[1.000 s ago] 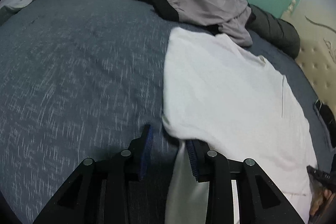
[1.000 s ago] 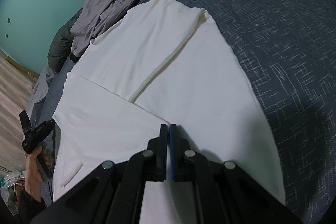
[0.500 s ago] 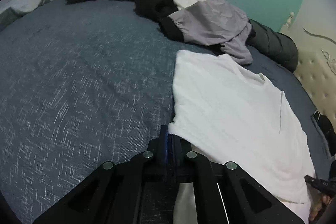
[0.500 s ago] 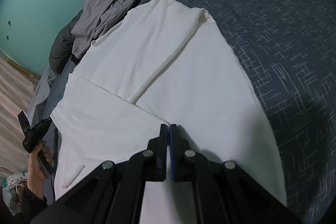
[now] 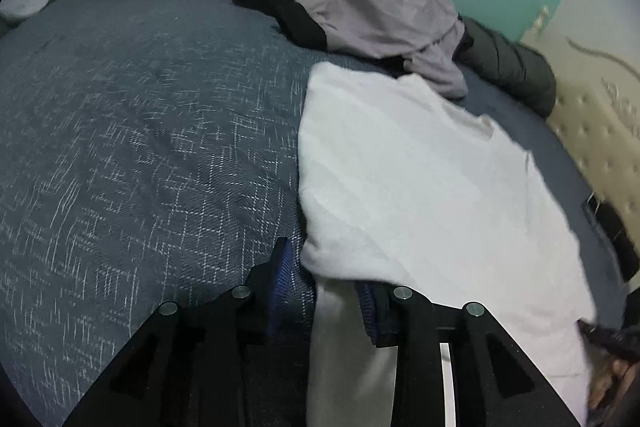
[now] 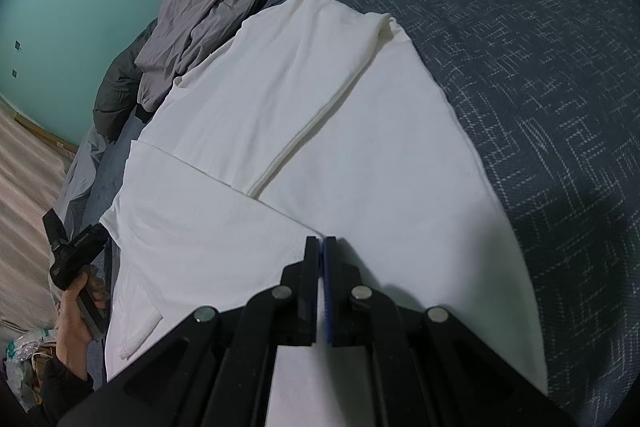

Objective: Fold clothes
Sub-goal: 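Adjust the folded sleeve with the right gripper while the left gripper holds the shirt edge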

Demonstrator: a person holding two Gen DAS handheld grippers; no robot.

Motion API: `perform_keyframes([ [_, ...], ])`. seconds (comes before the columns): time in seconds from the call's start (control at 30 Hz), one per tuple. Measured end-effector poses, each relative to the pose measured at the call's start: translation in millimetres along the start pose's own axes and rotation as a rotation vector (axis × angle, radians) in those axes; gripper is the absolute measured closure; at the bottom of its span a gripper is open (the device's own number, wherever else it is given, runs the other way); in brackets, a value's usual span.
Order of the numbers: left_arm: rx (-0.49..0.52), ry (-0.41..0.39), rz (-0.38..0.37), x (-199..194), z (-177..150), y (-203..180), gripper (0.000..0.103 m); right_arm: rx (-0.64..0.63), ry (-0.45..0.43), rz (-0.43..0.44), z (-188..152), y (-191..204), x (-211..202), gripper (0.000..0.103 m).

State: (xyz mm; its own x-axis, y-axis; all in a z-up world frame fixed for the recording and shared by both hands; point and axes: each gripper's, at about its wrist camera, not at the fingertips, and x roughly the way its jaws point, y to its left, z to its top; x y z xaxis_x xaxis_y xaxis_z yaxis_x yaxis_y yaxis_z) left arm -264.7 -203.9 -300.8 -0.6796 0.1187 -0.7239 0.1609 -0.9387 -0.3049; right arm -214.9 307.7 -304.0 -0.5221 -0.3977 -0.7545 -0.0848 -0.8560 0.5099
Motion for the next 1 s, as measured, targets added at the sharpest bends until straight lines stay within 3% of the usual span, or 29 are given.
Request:
perform_keyframes([
  [0.07,0.020,0.001,0.017,1,1,-2,0.093,0.002,0.000,0.000,0,0,0,0.101],
  [0.1,0.028,-0.001,0.026,0,1,-3,0.094,0.003,0.000,0.000,0,0,0,0.101],
  [0.3,0.047,-0.038,0.050,-12,5,-5,0.096,-0.012,-0.022,-0.010,2,4,-7,0.101],
  [0.6,0.038,-0.008,0.051,-3,0,0,0.096,-0.061,-0.081,-0.008,9,12,-22,0.101],
  [0.8,0.040,-0.004,0.052,-2,-1,0,0.096,0.011,-0.100,0.020,15,-4,-25,0.101],
  [1.0,0.041,-0.003,0.054,-2,-1,0,0.096,0.061,-0.095,-0.005,14,-18,-26,0.101],
])
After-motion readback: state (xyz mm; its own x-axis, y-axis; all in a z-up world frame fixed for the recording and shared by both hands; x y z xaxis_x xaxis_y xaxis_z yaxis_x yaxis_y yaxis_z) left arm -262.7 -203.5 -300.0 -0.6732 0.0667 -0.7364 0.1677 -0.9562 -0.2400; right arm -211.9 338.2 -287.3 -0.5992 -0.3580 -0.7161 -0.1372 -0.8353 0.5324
